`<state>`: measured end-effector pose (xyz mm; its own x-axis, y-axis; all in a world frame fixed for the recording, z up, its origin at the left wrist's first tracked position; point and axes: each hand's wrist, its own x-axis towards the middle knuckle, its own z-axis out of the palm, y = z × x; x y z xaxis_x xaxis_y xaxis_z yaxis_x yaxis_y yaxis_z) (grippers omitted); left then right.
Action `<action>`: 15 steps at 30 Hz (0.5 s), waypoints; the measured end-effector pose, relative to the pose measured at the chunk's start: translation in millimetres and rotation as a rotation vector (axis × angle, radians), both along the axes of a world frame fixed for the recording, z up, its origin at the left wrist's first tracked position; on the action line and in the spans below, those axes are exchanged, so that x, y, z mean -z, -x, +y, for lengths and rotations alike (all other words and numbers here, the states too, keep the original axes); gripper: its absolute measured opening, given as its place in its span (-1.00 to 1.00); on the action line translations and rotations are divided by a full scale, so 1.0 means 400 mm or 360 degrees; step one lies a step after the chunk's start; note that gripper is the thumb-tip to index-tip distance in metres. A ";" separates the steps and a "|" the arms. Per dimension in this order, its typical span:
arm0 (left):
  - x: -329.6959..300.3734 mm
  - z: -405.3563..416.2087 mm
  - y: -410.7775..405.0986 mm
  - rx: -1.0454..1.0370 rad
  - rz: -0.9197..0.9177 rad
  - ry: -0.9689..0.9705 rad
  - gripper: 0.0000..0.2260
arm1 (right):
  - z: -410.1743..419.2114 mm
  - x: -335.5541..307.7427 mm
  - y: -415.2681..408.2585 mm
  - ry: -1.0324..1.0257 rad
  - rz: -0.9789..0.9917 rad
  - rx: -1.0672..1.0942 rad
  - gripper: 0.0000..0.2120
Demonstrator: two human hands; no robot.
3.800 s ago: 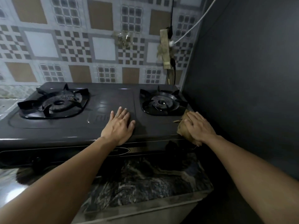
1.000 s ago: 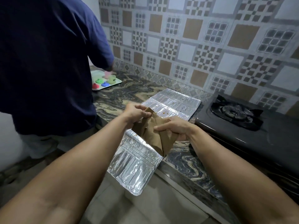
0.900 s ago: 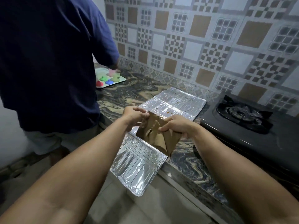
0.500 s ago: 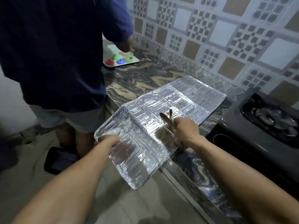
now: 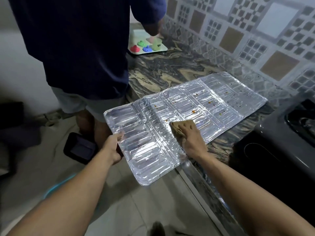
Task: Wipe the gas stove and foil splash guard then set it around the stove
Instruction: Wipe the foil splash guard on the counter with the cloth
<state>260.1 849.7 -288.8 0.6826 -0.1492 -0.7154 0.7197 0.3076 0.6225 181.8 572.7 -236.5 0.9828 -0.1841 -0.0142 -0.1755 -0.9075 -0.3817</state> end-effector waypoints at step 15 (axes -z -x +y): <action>-0.080 -0.034 0.047 -0.0163 -0.0158 0.0381 -0.58 | 0.121 0.018 0.072 -0.0302 -0.0324 -0.0612 -0.71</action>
